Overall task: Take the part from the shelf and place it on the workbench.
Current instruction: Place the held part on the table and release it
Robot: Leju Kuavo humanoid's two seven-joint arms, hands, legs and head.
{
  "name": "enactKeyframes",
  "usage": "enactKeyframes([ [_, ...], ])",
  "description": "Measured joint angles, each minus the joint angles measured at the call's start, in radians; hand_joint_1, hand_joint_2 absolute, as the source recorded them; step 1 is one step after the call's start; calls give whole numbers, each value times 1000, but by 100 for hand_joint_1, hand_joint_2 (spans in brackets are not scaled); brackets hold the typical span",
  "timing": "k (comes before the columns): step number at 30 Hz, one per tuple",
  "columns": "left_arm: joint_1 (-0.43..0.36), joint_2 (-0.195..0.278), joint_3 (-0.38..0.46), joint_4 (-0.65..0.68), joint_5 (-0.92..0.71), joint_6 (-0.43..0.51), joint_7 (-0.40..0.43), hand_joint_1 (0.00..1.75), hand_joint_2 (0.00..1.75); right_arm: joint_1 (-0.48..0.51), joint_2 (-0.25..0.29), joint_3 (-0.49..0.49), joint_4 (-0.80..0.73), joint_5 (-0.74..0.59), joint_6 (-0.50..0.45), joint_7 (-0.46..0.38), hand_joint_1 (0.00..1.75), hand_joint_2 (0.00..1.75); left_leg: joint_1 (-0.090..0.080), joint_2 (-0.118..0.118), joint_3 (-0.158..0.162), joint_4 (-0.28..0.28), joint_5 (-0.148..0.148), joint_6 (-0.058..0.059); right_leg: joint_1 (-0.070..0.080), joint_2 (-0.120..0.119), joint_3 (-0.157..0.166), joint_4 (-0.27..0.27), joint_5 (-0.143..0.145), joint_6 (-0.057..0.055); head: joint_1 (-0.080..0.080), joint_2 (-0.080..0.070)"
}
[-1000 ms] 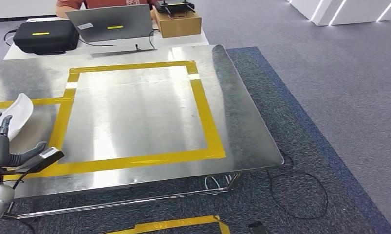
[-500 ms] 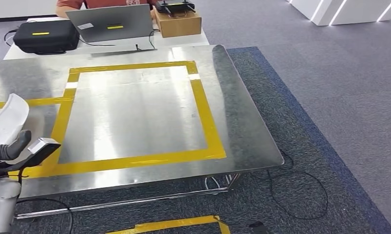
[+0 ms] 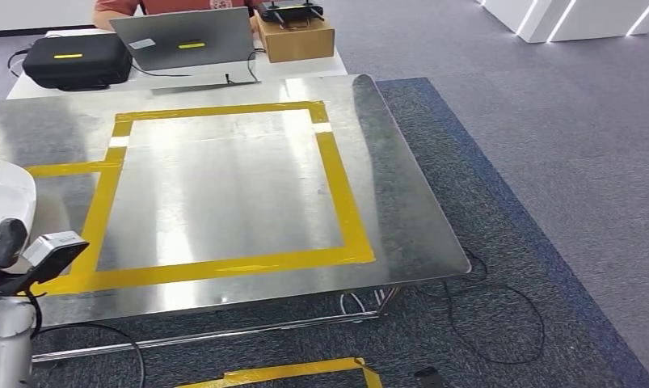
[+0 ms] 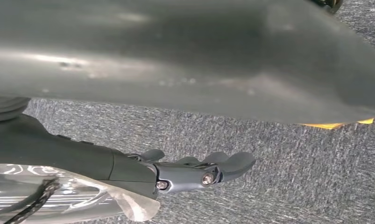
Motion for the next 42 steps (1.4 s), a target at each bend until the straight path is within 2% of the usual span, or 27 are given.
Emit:
enactKeyframes([
  [17,4,-8,-4,-8,0,0,0,0,0,0,0,0,0,-6,-1,0,0,0,-4,0,0,2,-2,3,-4,0,1,-1,1,2,0,0],
  [22,6,-10,-4,-8,-5,0,0,0,0,0,0,0,0,-8,-1,0,0,0,-11,0,0,6,-8,13,-12,-1,2,-2,-1,12,0,0],
  [25,7,-11,-4,-8,-14,0,2,0,0,-2,0,0,0,-9,-2,0,0,0,-9,-2,5,-5,0,26,-14,2,4,-1,-6,24,0,0],
  [27,7,-14,-4,-8,-18,0,2,0,0,-2,0,0,0,-10,-2,0,0,0,-3,-2,10,-17,7,34,-13,19,-22,56,-49,27,2,0],
  [29,9,-18,-4,-8,-21,0,2,0,0,-1,0,0,0,-10,-2,1,0,0,-3,-4,8,-18,9,37,-12,34,-80,182,-114,27,3,0],
  [30,11,-19,-4,-8,-22,0,3,0,0,1,0,0,0,-11,-2,1,0,0,-4,-5,7,-18,10,37,-13,37,-109,242,-134,28,3,0],
  [31,13,-20,-4,-8,-23,0,3,0,0,2,0,0,0,-11,-2,1,0,0,-4,-7,6,-18,10,37,-13,38,-126,275,-137,29,3,0],
  [32,15,-21,-4,-8,-24,0,4,0,0,2,0,0,0,-11,-2,2,0,0,-4,-9,6,-17,10,37,-13,38,-127,274,-121,30,3,0],
  [33,16,-22,-4,-8,-25,0,5,0,0,2,0,0,0,-12,-2,2,0,0,-3,-11,6,-15,10,35,-14,38,-108,232,-88,30,3,0],
  [34,17,-23,-4,-8,-26,0,6,0,0,2,0,0,0,-12,-2,3,0,0,-2,-13,5,-13,10,32,-15,39,-74,164,-50,29,3,0],
  [35,17,-24,-4,-8,-27,0,6,0,0,1,0,0,0,-12,-1,3,0,0,-2,-15,3,-10,11,27,-14,41,-37,98,-25,28,3,0],
  [36,16,-24,-4,-8,-27,0,7,0,0,0,-1,0,0,-12,-1,3,0,0,-2,-17,1,-6,12,21,-13,45,-10,46,-8,25,3,0],
  [37,16,-24,-4,-8,-28,0,9,0,0,-1,-1,0,0,-13,0,4,0,0,-3,-19,-3,-3,14,13,-12,47,3,21,-4,22,3,0],
  [40,19,-24,-4,-8,-33,0,16,0,0,0,-1,0,0,-13,2,8,0,0,-1,-24,-10,1,22,-7,-10,47,-3,15,4,2,3,0],
  [41,20,-24,-5,-8,-34,0,18,0,0,-1,-1,0,0,-13,2,9,0,0,1,-23,-15,12,8,-13,-11,45,-8,14,10,-8,2,0],
  [42,21,-23,-5,-8,-34,0,20,0,0,-1,-1,0,0,-12,2,10,0,0,3,-21,-25,41,-21,-19,-12,42,-13,12,17,-18,1,0],
])
